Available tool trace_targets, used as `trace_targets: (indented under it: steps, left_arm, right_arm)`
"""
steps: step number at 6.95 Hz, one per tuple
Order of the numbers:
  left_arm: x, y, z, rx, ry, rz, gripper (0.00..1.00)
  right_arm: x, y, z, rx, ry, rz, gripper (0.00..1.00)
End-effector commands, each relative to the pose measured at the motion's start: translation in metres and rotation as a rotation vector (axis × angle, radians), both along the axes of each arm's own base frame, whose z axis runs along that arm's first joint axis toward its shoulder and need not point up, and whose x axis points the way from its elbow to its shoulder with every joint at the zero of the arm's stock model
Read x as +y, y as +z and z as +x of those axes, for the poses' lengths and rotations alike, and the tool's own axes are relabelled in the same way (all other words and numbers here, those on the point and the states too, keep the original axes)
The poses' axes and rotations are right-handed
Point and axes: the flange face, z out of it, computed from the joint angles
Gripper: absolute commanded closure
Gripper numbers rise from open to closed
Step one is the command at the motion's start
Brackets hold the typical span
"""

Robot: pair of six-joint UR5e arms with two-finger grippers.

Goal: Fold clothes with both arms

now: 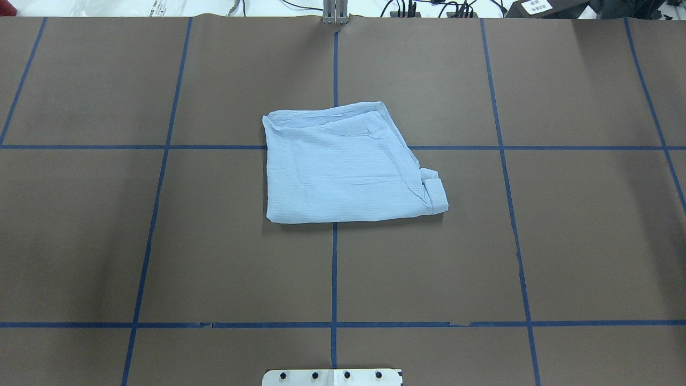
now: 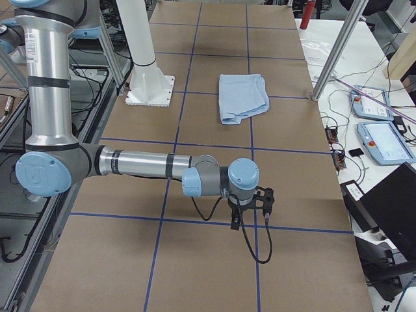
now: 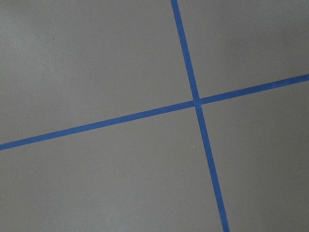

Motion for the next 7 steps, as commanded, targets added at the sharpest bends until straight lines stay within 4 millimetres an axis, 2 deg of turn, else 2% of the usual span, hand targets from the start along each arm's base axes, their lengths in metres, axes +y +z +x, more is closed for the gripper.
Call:
trace_targets:
  steps: [1,2,4,7]
  left_arm:
    - [0.002,0.000,-0.001,0.000,-0.001,0.000,0.00]
    - [0.002,0.000,0.000,0.000,-0.001,0.000,0.00]
    - [0.002,-0.001,0.000,0.000,-0.003,0.001,0.00]
    - [0.000,-0.004,0.000,0.002,-0.003,0.005,0.00]
  right_arm:
    - [0.036,-0.018,0.002,0.019,0.041,-0.009,0.00]
    - [0.047,-0.024,0.002,0.021,0.045,-0.009,0.00]
    - [0.042,-0.046,0.000,0.061,0.038,-0.015,0.00]
    - [0.047,-0.043,-0.002,0.045,0.029,-0.035,0.00]
